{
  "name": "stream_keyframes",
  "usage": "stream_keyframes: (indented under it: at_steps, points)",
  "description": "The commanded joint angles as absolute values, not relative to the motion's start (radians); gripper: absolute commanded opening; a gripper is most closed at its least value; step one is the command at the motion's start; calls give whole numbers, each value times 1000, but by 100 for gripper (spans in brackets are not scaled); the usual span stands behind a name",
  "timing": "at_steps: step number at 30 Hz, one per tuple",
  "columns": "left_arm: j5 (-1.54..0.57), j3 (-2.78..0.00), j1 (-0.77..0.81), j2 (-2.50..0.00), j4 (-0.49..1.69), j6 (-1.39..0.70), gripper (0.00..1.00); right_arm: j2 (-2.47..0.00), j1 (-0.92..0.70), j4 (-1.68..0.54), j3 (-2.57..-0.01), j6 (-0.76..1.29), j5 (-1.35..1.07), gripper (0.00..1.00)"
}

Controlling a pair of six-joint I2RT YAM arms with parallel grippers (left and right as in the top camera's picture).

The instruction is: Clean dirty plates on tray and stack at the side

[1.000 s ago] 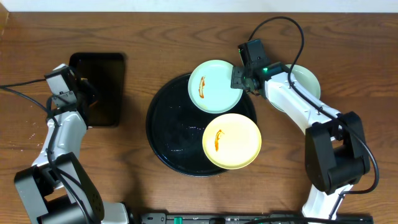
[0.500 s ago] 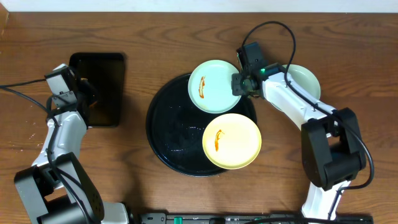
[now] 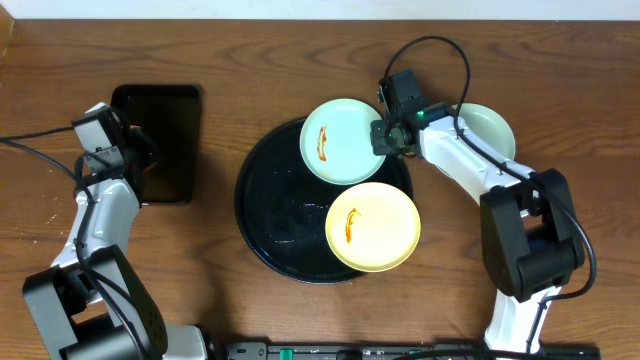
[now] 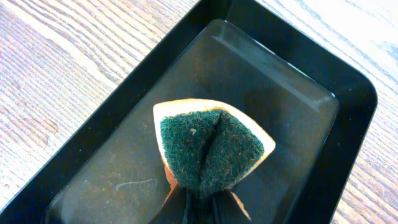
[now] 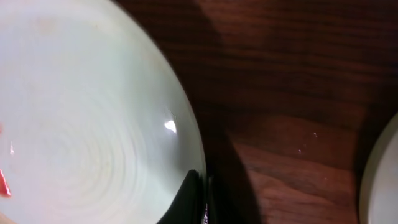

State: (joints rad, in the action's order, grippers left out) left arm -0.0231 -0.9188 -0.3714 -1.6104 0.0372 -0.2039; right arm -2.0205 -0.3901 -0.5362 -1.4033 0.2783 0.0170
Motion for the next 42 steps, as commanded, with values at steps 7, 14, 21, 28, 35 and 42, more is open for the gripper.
stream_keyframes:
  at_steps: [7, 14, 21, 28, 35, 42]
  points:
    - [-15, -920, -376, -1597, 29, -187, 8, -2033, -401, -504, -1399, 295, -186, 1]
    - [-41, -921, -376, -1593, -9, -187, 7, -2033, -469, -503, -1399, 365, -190, 1]
    - [-229, -921, -375, -1560, -58, -187, 7, -2033, -543, -489, -1399, 426, -188, 1]
    - [-479, -921, -355, -1542, -52, -187, 7, -2037, -598, -492, -1399, 439, -126, 1]
    - [-514, -921, -290, -1542, 55, -182, 8, -2053, -619, -511, -1399, 484, -112, 1]
    - [-349, -921, -254, -1533, 59, -105, 7, -2094, -615, -509, -1399, 501, -102, 1]
